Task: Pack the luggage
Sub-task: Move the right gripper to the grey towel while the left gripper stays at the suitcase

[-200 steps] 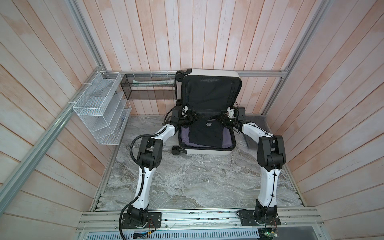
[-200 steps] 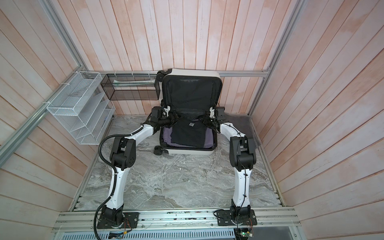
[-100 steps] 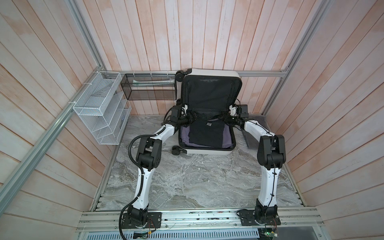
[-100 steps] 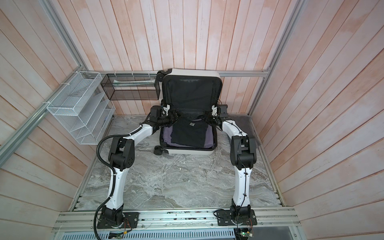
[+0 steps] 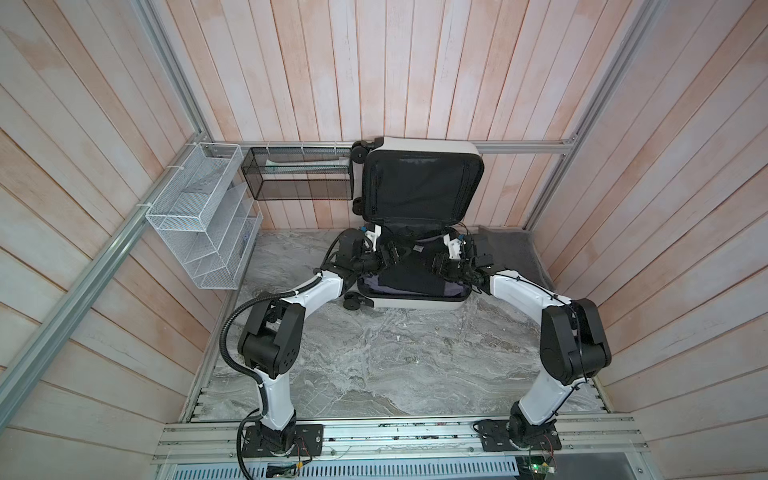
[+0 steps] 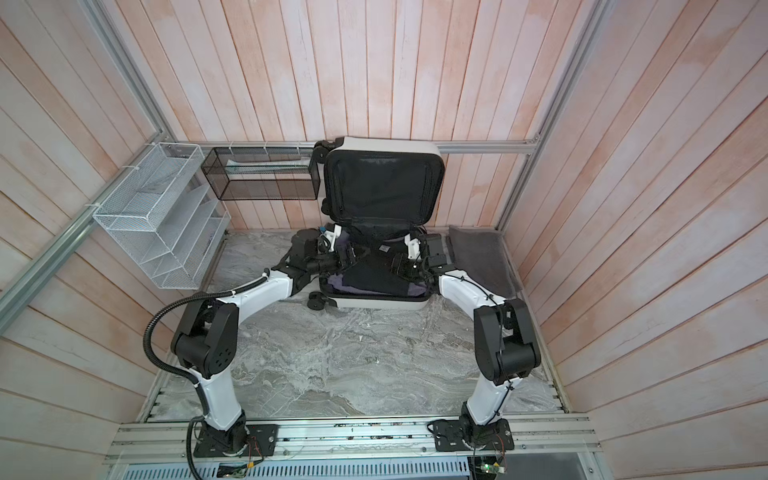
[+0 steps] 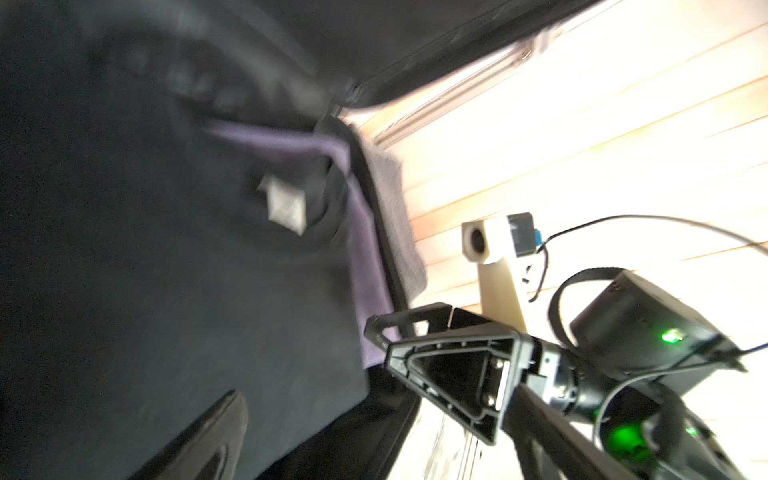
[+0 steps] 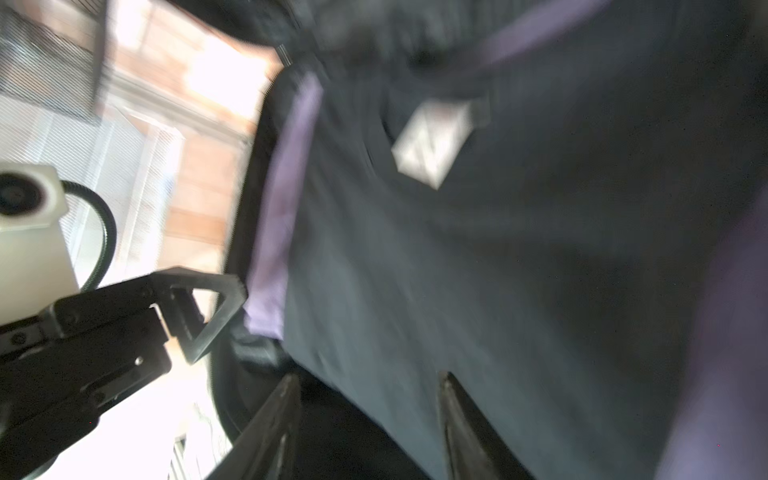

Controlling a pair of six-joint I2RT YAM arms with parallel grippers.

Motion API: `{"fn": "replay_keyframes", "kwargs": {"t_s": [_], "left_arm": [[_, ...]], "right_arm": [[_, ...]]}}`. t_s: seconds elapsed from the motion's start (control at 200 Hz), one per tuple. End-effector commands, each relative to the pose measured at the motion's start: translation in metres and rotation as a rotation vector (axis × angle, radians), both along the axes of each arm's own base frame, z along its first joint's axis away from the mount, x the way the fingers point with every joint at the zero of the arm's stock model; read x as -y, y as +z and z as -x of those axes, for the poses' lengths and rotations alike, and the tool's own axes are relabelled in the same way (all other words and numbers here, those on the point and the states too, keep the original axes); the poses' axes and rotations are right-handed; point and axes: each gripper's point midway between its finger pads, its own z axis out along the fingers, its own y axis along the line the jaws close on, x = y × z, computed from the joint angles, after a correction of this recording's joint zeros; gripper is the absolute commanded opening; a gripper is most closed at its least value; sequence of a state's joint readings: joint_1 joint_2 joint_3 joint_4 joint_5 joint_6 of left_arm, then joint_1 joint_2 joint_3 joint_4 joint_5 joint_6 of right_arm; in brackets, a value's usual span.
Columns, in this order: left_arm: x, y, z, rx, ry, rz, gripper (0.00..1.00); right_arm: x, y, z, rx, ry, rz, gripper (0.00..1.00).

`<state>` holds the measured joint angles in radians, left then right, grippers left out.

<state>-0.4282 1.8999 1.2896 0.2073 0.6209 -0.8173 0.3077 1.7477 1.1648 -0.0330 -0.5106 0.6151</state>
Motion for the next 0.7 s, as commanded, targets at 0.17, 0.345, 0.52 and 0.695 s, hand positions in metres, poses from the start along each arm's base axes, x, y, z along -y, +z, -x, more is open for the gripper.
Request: {"fn": "replay_keyframes", "kwargs": {"t_s": [0.17, 0.345, 0.52, 0.695], "left_arm": [[-0.003, -0.03, 0.007, -0.04, 0.01, -0.011, 1.0], [0.005, 0.021, -0.006, 0.071, -0.032, -0.014, 1.0], [0.007, 0.066, -0.006, 0.173, -0.06, -0.025, 1.0], [-0.001, 0.082, 0.007, 0.203, -0.063, -0.043, 1.0]], "right_arm": [[0.012, -0.001, -0.002, 0.0, -0.049, 0.014, 0.54], [0.058, 0.058, -0.023, 0.099, -0.156, 0.028, 0.55], [0.15, 0.075, -0.036, 0.114, -0.428, 0.105, 0.59], [0.246, 0.043, -0.047, 0.013, -0.706, 0.222, 0.63]]}}
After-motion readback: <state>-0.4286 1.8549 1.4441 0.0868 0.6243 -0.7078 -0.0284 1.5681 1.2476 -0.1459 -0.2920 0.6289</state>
